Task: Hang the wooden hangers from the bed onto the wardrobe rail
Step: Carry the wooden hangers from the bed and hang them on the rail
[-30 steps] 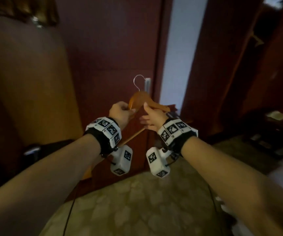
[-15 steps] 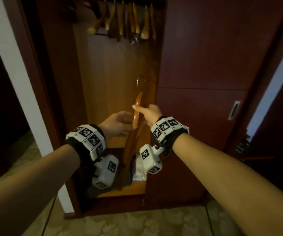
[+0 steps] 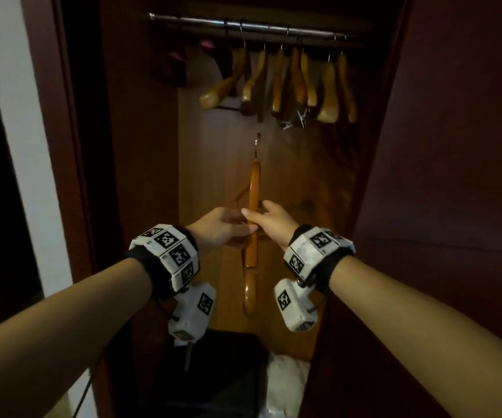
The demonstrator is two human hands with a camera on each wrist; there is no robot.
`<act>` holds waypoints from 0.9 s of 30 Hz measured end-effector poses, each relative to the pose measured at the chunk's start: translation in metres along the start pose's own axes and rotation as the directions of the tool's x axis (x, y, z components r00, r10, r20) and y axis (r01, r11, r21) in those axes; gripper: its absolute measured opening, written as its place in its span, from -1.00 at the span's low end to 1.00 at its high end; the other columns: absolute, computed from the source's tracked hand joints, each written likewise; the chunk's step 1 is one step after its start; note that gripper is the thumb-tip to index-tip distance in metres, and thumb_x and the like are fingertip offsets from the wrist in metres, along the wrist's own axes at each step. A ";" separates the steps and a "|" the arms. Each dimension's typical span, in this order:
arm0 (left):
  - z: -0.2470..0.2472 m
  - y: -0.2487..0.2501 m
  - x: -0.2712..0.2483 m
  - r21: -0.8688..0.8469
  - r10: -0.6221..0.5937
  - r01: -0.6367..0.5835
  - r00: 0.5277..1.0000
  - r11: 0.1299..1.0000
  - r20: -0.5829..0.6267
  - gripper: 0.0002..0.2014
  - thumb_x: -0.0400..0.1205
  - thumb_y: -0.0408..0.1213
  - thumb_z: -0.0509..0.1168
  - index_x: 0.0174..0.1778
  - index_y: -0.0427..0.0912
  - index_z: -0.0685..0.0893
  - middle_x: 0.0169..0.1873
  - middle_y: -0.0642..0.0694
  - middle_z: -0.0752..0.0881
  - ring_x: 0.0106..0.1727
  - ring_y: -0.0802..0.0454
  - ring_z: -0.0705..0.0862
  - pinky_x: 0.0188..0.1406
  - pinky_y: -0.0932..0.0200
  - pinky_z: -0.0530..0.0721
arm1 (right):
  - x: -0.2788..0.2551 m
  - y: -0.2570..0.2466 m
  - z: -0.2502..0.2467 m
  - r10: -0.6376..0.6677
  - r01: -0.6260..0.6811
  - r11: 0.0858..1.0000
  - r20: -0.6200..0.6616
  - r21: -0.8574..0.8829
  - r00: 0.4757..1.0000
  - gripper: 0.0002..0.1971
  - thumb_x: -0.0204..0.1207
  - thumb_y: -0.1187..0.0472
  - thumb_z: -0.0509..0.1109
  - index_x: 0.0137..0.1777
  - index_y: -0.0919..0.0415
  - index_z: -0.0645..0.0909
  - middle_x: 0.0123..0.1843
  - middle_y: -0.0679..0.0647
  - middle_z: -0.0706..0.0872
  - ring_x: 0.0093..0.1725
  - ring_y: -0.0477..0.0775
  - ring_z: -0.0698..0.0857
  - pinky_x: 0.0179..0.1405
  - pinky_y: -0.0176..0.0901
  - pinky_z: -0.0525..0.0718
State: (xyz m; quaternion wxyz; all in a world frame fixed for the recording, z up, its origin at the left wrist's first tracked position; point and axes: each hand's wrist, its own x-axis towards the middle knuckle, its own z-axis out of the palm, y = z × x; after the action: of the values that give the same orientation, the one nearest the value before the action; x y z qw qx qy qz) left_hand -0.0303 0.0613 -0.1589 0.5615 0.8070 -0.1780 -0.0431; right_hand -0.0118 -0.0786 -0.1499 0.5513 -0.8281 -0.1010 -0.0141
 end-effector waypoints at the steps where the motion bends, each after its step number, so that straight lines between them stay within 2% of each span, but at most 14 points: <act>1: -0.007 0.001 0.016 0.019 0.017 -0.017 1.000 1.000 -0.008 -0.70 0.61 -0.22 0.34 0.21 -0.29 0.65 0.09 -0.33 0.72 0.11 -0.19 0.72 0.11 0.05 0.72 | 0.015 -0.002 -0.003 -0.023 0.023 1.000 -0.033 0.005 0.999 -0.59 0.59 0.12 0.32 0.37 0.31 0.48 0.21 0.20 0.67 0.19 0.20 0.67 0.10 0.03 0.69; 2: -0.012 0.004 0.031 0.028 0.032 -0.031 0.999 0.999 -0.015 -0.68 0.60 -0.19 0.35 0.19 -0.30 0.66 0.02 -0.29 0.74 0.03 -0.15 0.74 0.06 0.08 0.73 | 0.030 -0.004 -0.005 -0.041 0.043 0.999 -0.070 0.028 0.997 -0.66 0.60 0.16 0.31 0.29 0.35 0.53 0.12 0.22 0.70 0.11 0.20 0.70 0.08 0.02 0.70; 4: -0.026 0.007 0.056 -0.006 0.056 -0.056 0.997 0.998 -0.049 -0.67 0.58 -0.10 0.37 0.07 -0.31 0.69 -0.17 -0.16 0.75 -0.15 0.02 0.73 -0.12 0.21 0.72 | 0.053 -0.011 -0.011 -0.059 0.069 0.993 -0.112 0.091 0.992 -0.78 0.60 0.25 0.30 0.15 0.37 0.59 -0.10 0.19 0.70 -0.15 0.12 0.71 -0.18 -0.13 0.70; 6: -0.047 0.010 0.081 -0.062 0.084 -0.097 0.979 0.993 -0.185 -0.64 0.56 -0.03 0.37 0.00 -0.30 0.69 -0.22 -0.14 0.74 -0.21 0.05 0.71 -0.15 0.19 0.66 | 0.076 -0.018 -0.013 -0.076 0.092 0.988 -0.132 0.125 0.988 -0.81 0.60 0.30 0.29 0.14 0.37 0.59 -0.17 0.16 0.68 -0.32 0.02 0.65 -0.41 -0.28 0.66; 7: -0.060 0.010 0.094 -0.084 0.099 -0.130 0.950 0.988 -0.296 -0.63 0.55 -0.02 0.37 0.02 -0.30 0.67 -0.20 -0.15 0.73 -0.20 0.03 0.69 -0.16 0.17 0.66 | 0.087 -0.020 -0.012 -0.077 0.096 0.986 -0.139 0.133 0.987 -0.79 0.61 0.30 0.27 0.17 0.39 0.58 -0.18 0.14 0.67 -0.37 -0.01 0.62 -0.48 -0.32 0.64; 9: -0.089 0.010 0.121 -0.102 0.120 -0.200 0.847 0.975 -0.518 -0.56 0.51 -0.02 0.42 0.17 -0.23 0.58 -0.06 -0.10 0.67 -0.07 0.02 0.64 -0.11 0.16 0.62 | 0.107 -0.023 -0.010 -0.070 0.095 0.984 -0.161 0.150 0.984 -0.77 0.63 0.29 0.26 0.21 0.38 0.55 -0.21 0.10 0.66 -0.41 -0.06 0.58 -0.51 -0.34 0.60; 10: -0.099 0.011 0.129 -0.094 0.130 -0.228 0.796 0.969 -0.591 -0.47 0.48 -0.01 0.46 0.28 -0.17 0.51 0.04 -0.05 0.61 0.04 0.04 0.60 -0.02 0.15 0.61 | 0.111 -0.025 -0.011 -0.069 0.098 0.981 -0.171 0.166 0.983 -0.77 0.64 0.28 0.25 0.22 0.37 0.55 -0.23 0.08 0.66 -0.42 -0.07 0.57 -0.50 -0.36 0.60; 12: -0.130 0.012 0.156 -0.060 0.208 -0.316 0.743 0.947 -0.636 -0.28 0.43 0.00 0.50 0.45 -0.03 0.33 0.18 0.00 0.49 0.23 0.04 0.52 0.18 0.09 0.57 | 0.132 -0.032 -0.006 -0.075 0.118 0.972 -0.206 0.203 0.976 -0.77 0.64 0.27 0.23 0.23 0.35 0.53 -0.24 0.06 0.66 -0.41 -0.08 0.57 -0.50 -0.38 0.60; 16: -0.174 0.020 0.199 0.066 0.453 -0.501 0.709 0.863 -0.540 -0.13 0.36 0.03 0.54 0.52 0.14 0.20 0.32 0.03 0.42 0.43 0.01 0.40 0.38 -0.09 0.50 | 0.167 -0.059 0.009 -0.068 0.149 0.952 -0.288 0.268 0.955 -0.77 0.63 0.29 0.25 0.22 0.36 0.52 -0.29 0.10 0.65 -0.52 -0.12 0.59 -0.60 -0.39 0.60; 18: -0.182 0.027 0.212 0.083 0.566 -0.594 0.702 0.800 -0.432 -0.17 0.36 0.02 0.54 0.50 0.13 0.26 0.32 0.08 0.45 0.42 0.08 0.45 0.40 -0.05 0.51 | 0.184 -0.072 0.019 -0.047 0.139 0.955 -0.328 0.261 0.943 -0.89 0.62 0.29 0.27 0.02 0.35 0.55 -0.34 0.15 0.63 -0.61 -0.12 0.59 -0.60 -0.34 0.60; 20: -0.182 0.033 0.219 0.082 0.647 -0.660 0.692 0.747 -0.319 -0.26 0.38 -0.02 0.53 0.46 0.08 0.35 0.25 0.16 0.52 0.32 0.16 0.55 0.35 0.06 0.55 | 0.198 -0.080 0.027 -0.006 0.116 0.952 -0.365 0.282 0.931 -0.88 0.60 0.29 0.29 -0.17 0.27 0.52 -0.33 0.22 0.64 -0.56 0.00 0.60 -0.52 -0.21 0.61; 21: -0.182 0.033 0.222 0.100 0.681 -0.685 0.675 0.721 -0.285 -0.30 0.39 -0.01 0.52 0.43 0.10 0.38 0.22 0.18 0.55 0.29 0.18 0.58 0.33 0.09 0.56 | 0.203 -0.084 0.032 0.012 0.112 0.947 -0.382 0.300 0.924 -0.87 0.59 0.29 0.30 -0.20 0.24 0.51 -0.32 0.24 0.65 -0.52 0.04 0.59 -0.50 -0.17 0.61; 24: -0.189 0.025 0.229 0.224 0.774 -0.744 0.573 0.629 -0.270 -0.39 0.44 0.07 0.44 0.41 0.20 0.40 0.30 0.04 0.53 0.32 0.12 0.54 0.34 0.11 0.54 | 0.216 -0.093 0.039 0.003 0.131 0.956 -0.456 0.263 0.890 -0.83 0.56 0.25 0.34 -0.27 0.24 0.56 -0.35 0.18 0.68 -0.53 0.03 0.61 -0.52 -0.21 0.63; 27: -0.200 0.021 0.231 0.270 0.814 -0.772 0.512 0.576 -0.273 -0.42 0.54 -0.14 0.42 0.46 0.16 0.37 0.38 -0.07 0.42 0.29 0.21 0.43 0.26 0.56 0.38 | 0.222 -0.105 0.044 -0.049 0.190 0.955 -0.511 0.228 0.858 -0.79 0.57 0.31 0.31 -0.32 0.24 0.57 -0.37 0.16 0.67 -0.50 0.04 0.62 -0.51 -0.20 0.64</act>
State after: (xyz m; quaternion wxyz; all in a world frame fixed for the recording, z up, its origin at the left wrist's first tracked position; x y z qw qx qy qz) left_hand 0.2341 0.1552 -0.0366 0.4942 0.6589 -0.4205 0.3806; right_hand 0.1830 0.0345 -0.0414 0.6643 -0.7050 -0.0077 -0.2483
